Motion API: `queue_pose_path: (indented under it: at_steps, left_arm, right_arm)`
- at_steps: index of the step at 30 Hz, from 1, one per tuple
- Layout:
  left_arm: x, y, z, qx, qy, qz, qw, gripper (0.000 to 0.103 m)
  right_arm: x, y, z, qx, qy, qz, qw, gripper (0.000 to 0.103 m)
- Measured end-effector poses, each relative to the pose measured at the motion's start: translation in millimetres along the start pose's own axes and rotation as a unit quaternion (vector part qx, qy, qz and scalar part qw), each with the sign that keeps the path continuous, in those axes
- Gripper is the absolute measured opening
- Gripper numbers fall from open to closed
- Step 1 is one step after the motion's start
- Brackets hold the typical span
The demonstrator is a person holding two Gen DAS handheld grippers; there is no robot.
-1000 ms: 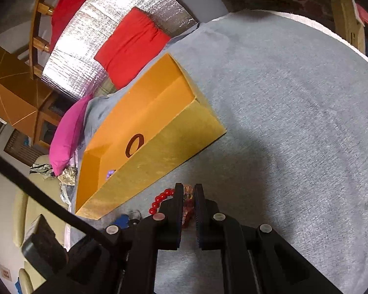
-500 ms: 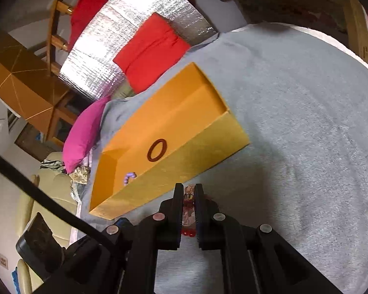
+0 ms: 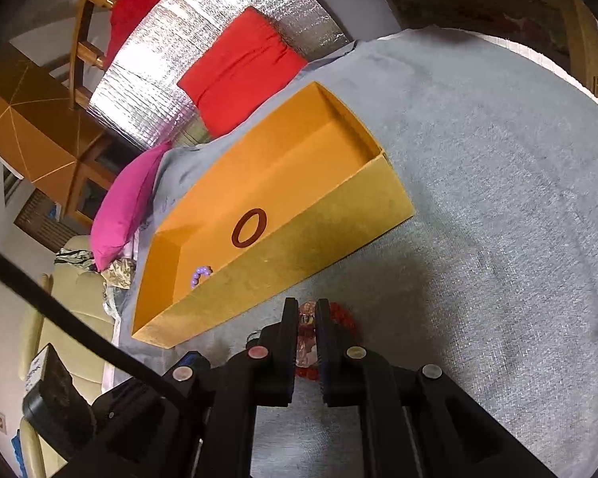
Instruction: Organize jewelry
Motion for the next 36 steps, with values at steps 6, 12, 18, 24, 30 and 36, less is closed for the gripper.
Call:
queue_pose_path:
  at_steps: [6, 12, 18, 24, 30, 36]
  left_arm:
    - [-5.0, 1.7, -7.7, 0.015, -0.012, -0.006, 0.9998, 0.006]
    - [-15.9, -0.2, -10.0, 0.015, -0.017, -0.016, 0.9996, 0.05]
    - [-21.0, -2.9, -18.5, 0.021, -0.01, -0.017, 0.9996, 0.05]
    - [-24.9, -6.4, -21.8, 0.02, 0.006, -0.009, 0.9997, 0.05]
    - [-33.1, -6.6, -24.8, 0.02, 0.012, -0.019, 0.9996, 0.05]
    - [-32.5, -3.9, -27.3, 0.021, 0.032, -0.012, 0.9992, 0.05]
  right_arm:
    - [-6.7, -2.2, 7.1, -0.005, -0.001, -0.005, 1.0, 0.009]
    - [-18.3, -4.6, 16.7, -0.01, -0.002, -0.012, 1.0, 0.009]
    - [-37.0, -7.2, 26.0, -0.013, 0.003, -0.027, 1.0, 0.009]
    - [-49.5, -9.5, 37.2, -0.021, -0.003, -0.042, 0.999, 0.009]
    - [-40.9, -8.9, 35.2, -0.019, -0.01, -0.033, 0.999, 0.009]
    - [-39.1, -7.2, 33.9, -0.017, -0.012, -0.032, 0.999, 0.009]
Point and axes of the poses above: each gripper's, at about its wrist camera, not at the fingertips, and z roughly against the way its jaws point, x to its left, y to its underside, the point moved 8 cm from there along -z, roughly the way its jaws point, and after that the axes turned 13 degrees about x, right-handed, at the moved point
